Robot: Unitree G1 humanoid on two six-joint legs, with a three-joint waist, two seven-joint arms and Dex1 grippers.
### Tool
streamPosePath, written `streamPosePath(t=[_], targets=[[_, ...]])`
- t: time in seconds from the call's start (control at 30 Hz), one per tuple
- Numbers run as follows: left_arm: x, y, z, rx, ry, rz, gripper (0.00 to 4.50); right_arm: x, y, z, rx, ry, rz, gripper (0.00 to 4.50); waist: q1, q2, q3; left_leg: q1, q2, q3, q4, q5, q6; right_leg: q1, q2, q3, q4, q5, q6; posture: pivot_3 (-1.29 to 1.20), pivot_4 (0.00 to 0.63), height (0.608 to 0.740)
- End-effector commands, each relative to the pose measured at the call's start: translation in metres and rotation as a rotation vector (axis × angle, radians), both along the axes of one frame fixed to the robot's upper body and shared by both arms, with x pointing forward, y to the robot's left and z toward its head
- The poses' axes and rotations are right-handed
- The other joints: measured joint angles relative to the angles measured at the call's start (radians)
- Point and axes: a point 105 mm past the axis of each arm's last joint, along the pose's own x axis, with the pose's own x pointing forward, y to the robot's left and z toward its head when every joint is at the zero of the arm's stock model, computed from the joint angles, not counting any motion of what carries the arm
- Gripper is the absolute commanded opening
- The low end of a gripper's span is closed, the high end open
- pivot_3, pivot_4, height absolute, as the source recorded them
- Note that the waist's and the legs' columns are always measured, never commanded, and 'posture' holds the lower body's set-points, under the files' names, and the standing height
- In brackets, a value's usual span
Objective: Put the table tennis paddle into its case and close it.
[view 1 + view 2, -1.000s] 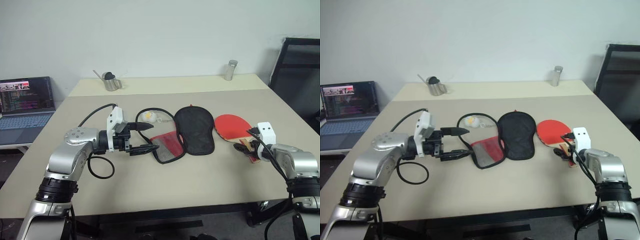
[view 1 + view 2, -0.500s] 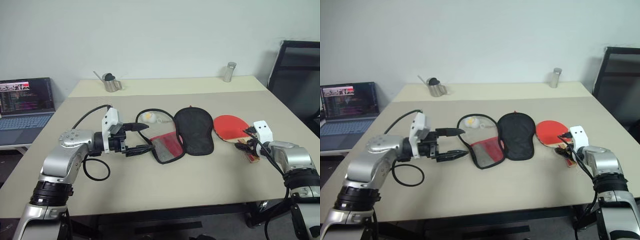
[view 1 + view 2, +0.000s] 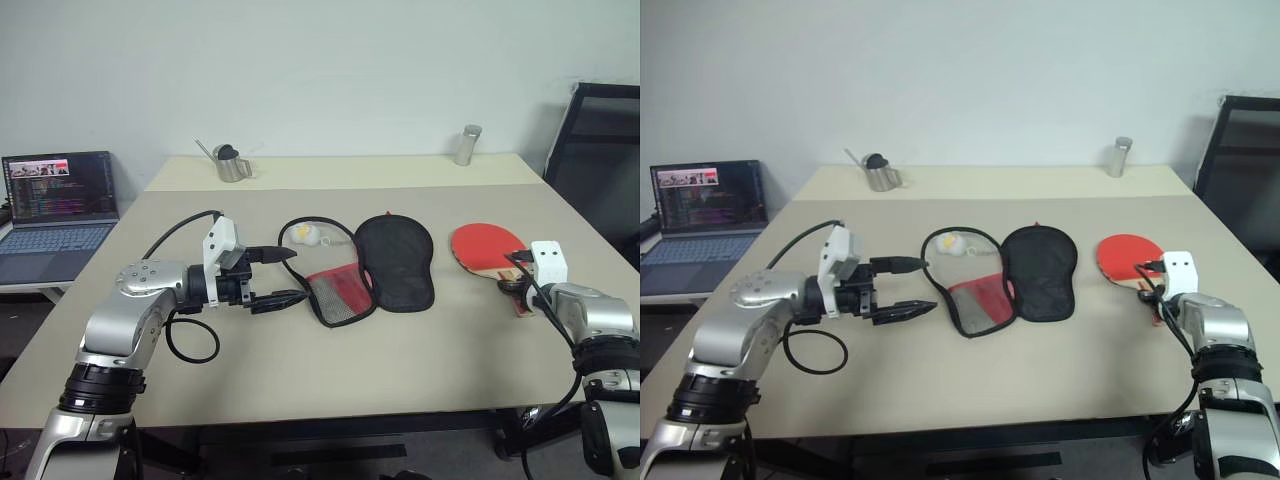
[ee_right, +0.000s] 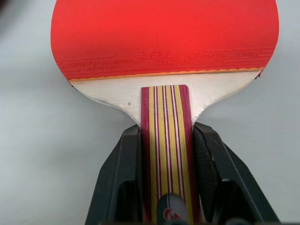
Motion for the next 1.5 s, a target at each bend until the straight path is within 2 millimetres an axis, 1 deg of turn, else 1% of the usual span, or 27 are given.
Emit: streamPosePath(t=[0.03,0.07,0.1,0.13,0.17,0.23,0.3,0.4,0.47,0.57,0.7,0.8,1.13,1.27,1.5], targets=[[-0.001,-0.001,0.018,-0.013,-0.072,-0.003,4.5,0.005,0.0,0.063,-0.018,-0.184,0.004,1.1,-0.003,0.0,0.0,0.0,0.0,0.0,0.0,0.0,0.0,-0.001,0.0,0.0,0.0,0.0,0.0,0.0,0.15,0.74],[-0.001,-0.002,0.018,-0.014,-0.073,-0.005,4.5,0.004,0.003,0.067,-0.014,-0.192,0.008,1.1,-0.004,0.0,0.0,-0.001,0.0,0.0,0.0,0.0,0.0,-0.001,0.001,0.0,0.0,0.0,0.0,0.0,0.15,0.74],[-0.001,-0.002,0.018,-0.015,-0.074,-0.008,4.5,0.003,0.01,0.073,-0.004,-0.206,0.024,1.1,-0.006,0.0,0.0,-0.001,0.0,0.0,0.0,0.0,0.0,-0.001,0.001,0.0,0.0,0.0,0.0,0.0,0.15,0.74],[-0.002,-0.003,0.018,-0.016,-0.073,-0.01,4.5,0.003,0.023,0.079,0.017,-0.22,0.049,1.1,-0.008,0.001,0.0,-0.001,0.0,0.0,0.0,0.0,0.0,-0.001,0.001,0.0,0.0,0.0,0.0,0.0,0.15,0.74],[-0.002,-0.003,0.018,-0.016,-0.072,-0.011,4.5,0.002,0.042,0.084,0.045,-0.235,0.087,1.1,-0.009,0.001,0.0,-0.001,0.0,0.0,0.0,0.0,0.0,-0.002,0.001,0.0,0.001,0.0,0.0,0.0,0.15,0.74],[-0.002,-0.003,0.017,-0.016,-0.07,-0.012,4.5,-0.001,0.068,0.09,0.089,-0.248,0.135,1.1,-0.012,0.001,0.0,0.0,0.001,0.0,0.0,0.0,0.0,-0.002,0.002,0.0,0.001,0.0,0.0,0.0,0.15,0.74],[-0.002,-0.004,0.016,-0.017,-0.068,-0.014,4.5,-0.005,0.099,0.089,0.142,-0.247,0.19,1.1,-0.013,0.001,0.0,0.001,0.001,-0.001,0.0,0.0,0.0,-0.002,0.003,0.001,0.002,0.0,0.0,0.0,0.15,0.74],[-0.001,-0.005,0.015,-0.017,-0.066,-0.016,4.5,-0.009,0.136,0.085,0.203,-0.235,0.246,1.1,-0.009,0.001,0.001,0.001,0.002,-0.002,-0.001,0.0,0.0,-0.002,0.003,0.0,0.002,0.0,0.0,0.0,0.15,0.74],[-0.001,-0.006,0.014,-0.018,-0.065,-0.017,4.5,-0.008,0.158,0.08,0.231,-0.226,0.268,1.1,-0.007,0.001,0.001,0.0,0.002,-0.002,-0.001,0.0,0.0,-0.002,0.003,0.0,0.002,0.0,0.0,0.0,0.15,0.74],[-0.002,-0.008,0.012,-0.02,-0.063,-0.02,4.5,-0.003,0.178,0.07,0.247,-0.209,0.281,1.1,-0.003,0.001,0.001,-0.001,0.002,-0.002,0.0,0.0,0.0,-0.002,0.001,0.0,0.001,0.0,0.0,0.0,0.15,0.74],[-0.003,-0.008,0.011,-0.02,-0.061,-0.02,4.5,0.005,0.195,0.058,0.244,-0.194,0.29,1.1,-0.002,0.001,0.001,-0.003,0.0,-0.003,0.0,0.0,0.0,-0.002,0.0,-0.001,0.0,0.0,0.0,0.0,0.15,0.74],[-0.003,-0.007,0.011,-0.019,-0.062,-0.016,4.5,0.012,0.201,0.049,0.234,-0.185,0.288,1.1,-0.005,0.001,0.001,-0.003,0.001,-0.003,0.0,0.0,0.0,-0.002,0.0,-0.001,0.001,0.0,0.0,0.0,0.15,0.74],[-0.005,-0.005,0.011,-0.012,-0.061,-0.008,4.5,0.031,0.201,0.033,0.193,-0.156,0.268,1.1,-0.008,0.001,0.001,-0.002,0.001,-0.003,0.0,0.0,0.0,-0.003,0.002,-0.001,0.001,0.0,0.0,0.0,0.15,0.74],[-0.004,-0.004,0.011,-0.01,-0.061,-0.009,4.5,0.035,0.2,0.029,0.175,-0.151,0.261,1.1,-0.007,0.001,0.001,-0.003,0.001,-0.003,0.0,0.0,0.0,-0.003,0.001,-0.001,0.001,0.0,0.0,0.0,0.15,0.74],[-0.004,-0.005,0.011,-0.008,-0.062,-0.008,4.5,0.039,0.193,0.023,0.148,-0.139,0.225,1.1,-0.007,0.001,0.001,-0.002,0.001,-0.003,0.0,0.0,0.0,-0.003,0.001,-0.001,0.001,0.0,0.0,0.0,0.15,0.74]])
